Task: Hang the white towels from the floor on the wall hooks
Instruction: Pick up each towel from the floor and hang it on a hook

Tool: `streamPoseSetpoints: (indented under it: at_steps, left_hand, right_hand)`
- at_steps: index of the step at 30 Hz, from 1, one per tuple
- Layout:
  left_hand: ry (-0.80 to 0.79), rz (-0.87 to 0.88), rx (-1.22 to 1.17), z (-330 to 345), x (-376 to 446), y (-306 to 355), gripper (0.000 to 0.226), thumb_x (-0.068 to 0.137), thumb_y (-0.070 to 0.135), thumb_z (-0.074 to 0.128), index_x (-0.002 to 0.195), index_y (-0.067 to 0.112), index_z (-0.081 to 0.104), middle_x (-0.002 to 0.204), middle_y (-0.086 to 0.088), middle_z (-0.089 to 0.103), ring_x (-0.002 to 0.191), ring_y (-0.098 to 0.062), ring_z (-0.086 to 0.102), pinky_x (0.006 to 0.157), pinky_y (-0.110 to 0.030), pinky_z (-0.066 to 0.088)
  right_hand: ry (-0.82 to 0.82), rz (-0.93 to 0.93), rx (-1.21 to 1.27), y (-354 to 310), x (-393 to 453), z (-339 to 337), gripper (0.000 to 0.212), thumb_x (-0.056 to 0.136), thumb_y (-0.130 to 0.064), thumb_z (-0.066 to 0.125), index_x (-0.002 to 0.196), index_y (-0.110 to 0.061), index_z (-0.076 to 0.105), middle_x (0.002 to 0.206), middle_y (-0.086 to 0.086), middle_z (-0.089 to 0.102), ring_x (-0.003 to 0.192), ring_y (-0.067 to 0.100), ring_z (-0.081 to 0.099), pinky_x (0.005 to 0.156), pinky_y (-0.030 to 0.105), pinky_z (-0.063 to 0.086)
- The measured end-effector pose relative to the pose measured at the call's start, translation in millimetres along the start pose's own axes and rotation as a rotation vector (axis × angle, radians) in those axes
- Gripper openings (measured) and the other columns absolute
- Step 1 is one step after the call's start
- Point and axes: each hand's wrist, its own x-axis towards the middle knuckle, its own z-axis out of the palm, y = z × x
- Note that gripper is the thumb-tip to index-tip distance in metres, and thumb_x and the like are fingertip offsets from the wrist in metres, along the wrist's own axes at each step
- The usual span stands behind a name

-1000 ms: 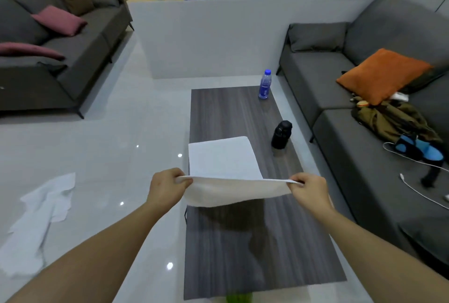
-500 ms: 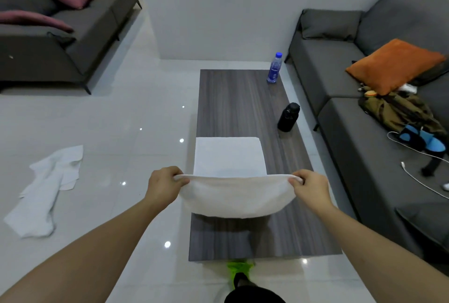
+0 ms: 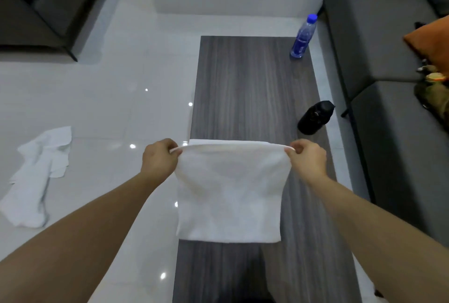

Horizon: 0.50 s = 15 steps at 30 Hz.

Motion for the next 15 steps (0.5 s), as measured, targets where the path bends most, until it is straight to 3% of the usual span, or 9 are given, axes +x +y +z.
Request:
streamPoseSetpoints:
  at_steps: [3,6,12,15]
  left_hand:
    - [-0.014,-0.063,0.021,36,28,-7,0.027,0.088,0.031,0.067,0.112,0.018,0.065,0.1,-0.002,0.067,0.096,-0.023,0.06,0.079,-0.028,0.04]
    - [-0.135,-0.134,0.055,79,23,-28,0.032,0.087,0.031,0.068,0.115,0.017,0.064,0.103,-0.003,0.066,0.098,-0.023,0.06,0.079,-0.028,0.039]
    - [-0.456,-0.313,0.091,172,-56,-80,0.022,0.088,0.034,0.065,0.102,0.018,0.069,0.095,0.001,0.068,0.093,-0.019,0.062,0.081,-0.027,0.046]
    - [-0.575,-0.509,0.003,209,-99,-94,0.026,0.088,0.041,0.065,0.085,0.016,0.073,0.083,0.0,0.071,0.084,-0.019,0.066,0.081,-0.031,0.053]
  right_hand:
    - [-0.032,0.064,-0.016,18,33,30,0.04,0.087,-0.027,0.07,0.123,-0.011,0.064,0.106,0.007,0.071,0.102,0.025,0.064,0.085,0.028,0.045]
    - [-0.136,0.141,-0.072,58,34,65,0.035,0.088,-0.022,0.069,0.12,-0.008,0.066,0.107,0.009,0.072,0.102,0.028,0.065,0.091,0.032,0.048]
    - [-0.377,0.323,-0.133,139,-48,146,0.014,0.087,-0.022,0.071,0.098,-0.014,0.074,0.096,0.003,0.074,0.091,0.021,0.067,0.083,0.026,0.048]
    - [-0.554,0.581,0.004,158,-102,182,0.008,0.088,-0.021,0.071,0.086,-0.013,0.073,0.088,0.004,0.073,0.083,0.02,0.068,0.077,0.032,0.056]
